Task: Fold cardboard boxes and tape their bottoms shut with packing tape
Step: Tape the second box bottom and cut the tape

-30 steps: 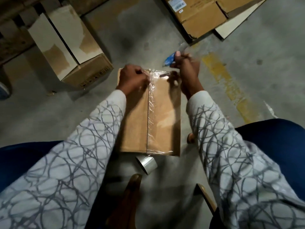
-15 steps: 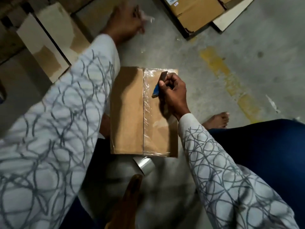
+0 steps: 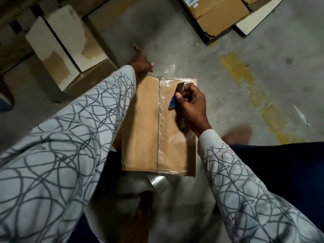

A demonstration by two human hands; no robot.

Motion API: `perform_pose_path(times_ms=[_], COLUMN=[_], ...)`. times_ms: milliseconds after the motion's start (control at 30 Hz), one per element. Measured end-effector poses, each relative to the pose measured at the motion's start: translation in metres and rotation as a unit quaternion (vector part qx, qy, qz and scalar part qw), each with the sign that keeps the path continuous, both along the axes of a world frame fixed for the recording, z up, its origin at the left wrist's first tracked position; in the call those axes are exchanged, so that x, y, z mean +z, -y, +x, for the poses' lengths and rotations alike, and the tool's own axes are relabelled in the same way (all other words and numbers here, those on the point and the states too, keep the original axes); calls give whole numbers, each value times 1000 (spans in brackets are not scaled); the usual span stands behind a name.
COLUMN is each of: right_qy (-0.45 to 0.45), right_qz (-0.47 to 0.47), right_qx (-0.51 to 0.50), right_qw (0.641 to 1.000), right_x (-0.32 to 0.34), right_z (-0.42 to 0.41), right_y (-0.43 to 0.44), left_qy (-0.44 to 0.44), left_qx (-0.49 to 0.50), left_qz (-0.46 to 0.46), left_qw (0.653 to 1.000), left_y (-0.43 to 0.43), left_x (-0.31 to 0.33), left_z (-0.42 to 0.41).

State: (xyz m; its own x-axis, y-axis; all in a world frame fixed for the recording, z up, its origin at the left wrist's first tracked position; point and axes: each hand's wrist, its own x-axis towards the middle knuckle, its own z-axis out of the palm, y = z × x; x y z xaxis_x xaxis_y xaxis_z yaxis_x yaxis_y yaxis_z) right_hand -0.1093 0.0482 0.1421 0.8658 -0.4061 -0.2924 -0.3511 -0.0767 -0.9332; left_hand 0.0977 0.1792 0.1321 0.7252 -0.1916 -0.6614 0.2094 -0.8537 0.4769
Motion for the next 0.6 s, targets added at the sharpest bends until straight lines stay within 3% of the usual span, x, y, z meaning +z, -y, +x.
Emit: perform_pose_path(times_ms=[100,200,333,433,533,600], right_qy=[-1,0,-3,-5,-38,-63], right_qz=[-10,-16,10,57,114,162], right_qx=[1,-4,4,6,-17,-34], right_qw=[1000,1000,1000,998,993,984], right_x=[-1,0,7,17,30,40], right_z=[1,1,2,1,0,-13], right_y=[0,-1,0,2,5,5], left_qy=[141,294,335,387,341,161], left_qx=[19,97,214,351,560,676], left_qz=[68,-42,-138,-135,-91,-14], left_qw=[987,950,907,842,749,719], left_y=[-3,-6,-27,-49,-57,-68], left_x=[1,13,39,58,68,56], left_z=[0,-28,-110,-187,-262,-316])
